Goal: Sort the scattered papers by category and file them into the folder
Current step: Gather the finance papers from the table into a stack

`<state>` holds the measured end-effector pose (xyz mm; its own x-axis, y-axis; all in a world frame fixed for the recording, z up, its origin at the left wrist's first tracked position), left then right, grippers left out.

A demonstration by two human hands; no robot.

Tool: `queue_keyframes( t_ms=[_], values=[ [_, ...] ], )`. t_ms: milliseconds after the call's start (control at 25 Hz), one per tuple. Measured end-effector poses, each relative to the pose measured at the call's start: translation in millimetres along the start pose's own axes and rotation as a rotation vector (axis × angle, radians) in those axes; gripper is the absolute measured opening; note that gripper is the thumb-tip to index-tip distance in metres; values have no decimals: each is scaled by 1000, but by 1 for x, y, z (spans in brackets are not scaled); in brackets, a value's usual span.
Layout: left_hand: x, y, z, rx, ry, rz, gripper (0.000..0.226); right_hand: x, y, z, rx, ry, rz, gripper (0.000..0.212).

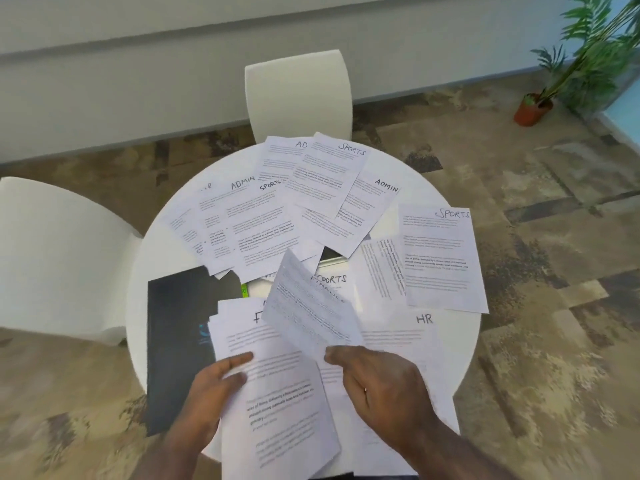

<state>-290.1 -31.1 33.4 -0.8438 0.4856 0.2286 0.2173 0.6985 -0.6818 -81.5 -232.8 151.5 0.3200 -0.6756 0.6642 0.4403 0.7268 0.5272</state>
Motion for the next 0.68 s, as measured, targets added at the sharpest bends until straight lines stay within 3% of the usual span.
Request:
queue_keyframes(
  t_ms=[120, 240, 280, 480, 560, 680],
  values=[
    [6, -4, -8, 107, -193, 75, 23, -18, -27, 23, 118, 58, 75, 24],
    [17, -5, -15, 218, -267, 248, 61, -35, -50, 40, 212, 78, 197, 27],
    [21, -4, -19, 226, -257, 296, 62, -39, -53, 43, 212, 80, 240, 29],
    [34, -6, -38, 154, -164, 321, 28, -51, -56, 58, 256, 49, 378, 24],
    [41, -14, -54, 96, -162, 315, 28, -54, -53, 57, 112, 117, 436, 27],
    [53, -28, -87, -26, -191, 396, 39, -56, -29, 38, -414, 282, 396, 64]
  ],
)
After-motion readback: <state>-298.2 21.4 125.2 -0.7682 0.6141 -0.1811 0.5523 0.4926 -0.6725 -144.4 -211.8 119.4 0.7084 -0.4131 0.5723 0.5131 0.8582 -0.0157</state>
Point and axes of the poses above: each hand's wrist, its own y-axis towards the middle knuckle, its own x-axis out of the back of the hand, z = x × y, the point moved 3 cm from there along y, towards the middle knuckle, and after that the axes turned 8 degrees about -z, right-handed, at the moved point
